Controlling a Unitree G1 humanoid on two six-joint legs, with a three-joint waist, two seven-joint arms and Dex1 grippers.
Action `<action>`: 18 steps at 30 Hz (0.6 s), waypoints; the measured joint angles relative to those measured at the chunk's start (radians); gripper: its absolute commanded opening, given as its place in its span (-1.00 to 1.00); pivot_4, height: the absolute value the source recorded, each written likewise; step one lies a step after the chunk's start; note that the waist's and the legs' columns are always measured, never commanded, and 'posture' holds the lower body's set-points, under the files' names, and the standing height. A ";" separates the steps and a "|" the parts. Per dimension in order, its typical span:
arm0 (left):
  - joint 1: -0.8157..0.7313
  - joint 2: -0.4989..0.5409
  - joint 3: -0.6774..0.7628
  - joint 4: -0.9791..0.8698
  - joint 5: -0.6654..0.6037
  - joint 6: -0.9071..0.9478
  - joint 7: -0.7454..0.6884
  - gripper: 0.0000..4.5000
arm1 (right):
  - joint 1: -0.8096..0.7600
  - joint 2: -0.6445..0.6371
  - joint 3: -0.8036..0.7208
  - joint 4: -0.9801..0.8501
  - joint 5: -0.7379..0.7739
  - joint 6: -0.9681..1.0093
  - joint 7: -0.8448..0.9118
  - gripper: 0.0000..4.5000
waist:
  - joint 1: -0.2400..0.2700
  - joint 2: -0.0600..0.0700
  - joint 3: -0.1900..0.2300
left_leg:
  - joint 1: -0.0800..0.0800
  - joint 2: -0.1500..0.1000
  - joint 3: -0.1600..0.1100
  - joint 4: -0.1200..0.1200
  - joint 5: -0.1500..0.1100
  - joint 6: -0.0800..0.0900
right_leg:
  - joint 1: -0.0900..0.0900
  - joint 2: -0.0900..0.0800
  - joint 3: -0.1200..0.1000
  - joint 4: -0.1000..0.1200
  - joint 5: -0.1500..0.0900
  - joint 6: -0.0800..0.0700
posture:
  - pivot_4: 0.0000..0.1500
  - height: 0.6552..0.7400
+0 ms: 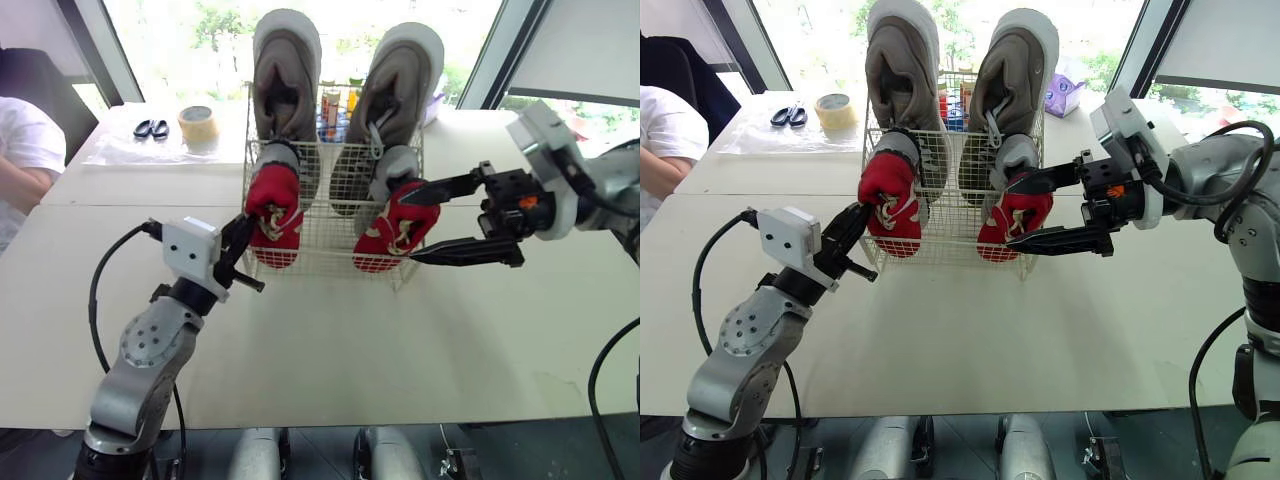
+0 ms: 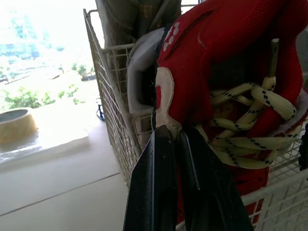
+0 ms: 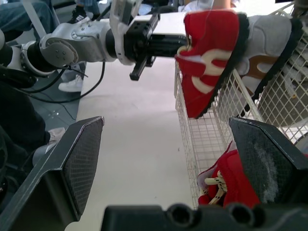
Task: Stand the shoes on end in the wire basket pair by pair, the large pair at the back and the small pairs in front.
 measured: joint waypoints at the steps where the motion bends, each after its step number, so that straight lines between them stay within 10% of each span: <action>1: 0.008 0.002 0.012 -0.004 -0.022 0.019 -0.012 -0.54 | 0.004 0.001 -0.007 -0.001 0.002 0.000 -0.003 1.00 | 0.000 0.000 0.000 | 0.000 0.000 0.000 0.000 0.000 0.000 | 0.000 0.000 0.000 0.000 0.000 0.000 | 1.00 -0.71; 6: 0.074 0.009 0.112 -0.069 -0.201 0.144 -0.035 0.54 | 0.045 0.003 -0.013 -0.021 0.007 -0.001 -0.010 1.00 | 0.000 0.000 0.000 | 0.000 0.001 0.000 0.000 0.000 0.000 | 0.000 0.000 0.000 0.000 0.000 0.000 | 1.00 -0.71; 18: 0.247 0.329 0.465 -0.005 -0.788 0.409 -0.204 0.54 | 0.148 0.035 -0.148 -0.095 0.138 0.073 -0.135 1.00 | 0.001 0.001 0.000 | 0.000 0.000 -0.002 0.000 0.000 0.000 | -0.001 0.001 -0.001 0.000 -0.001 -0.004 | 1.00 -0.71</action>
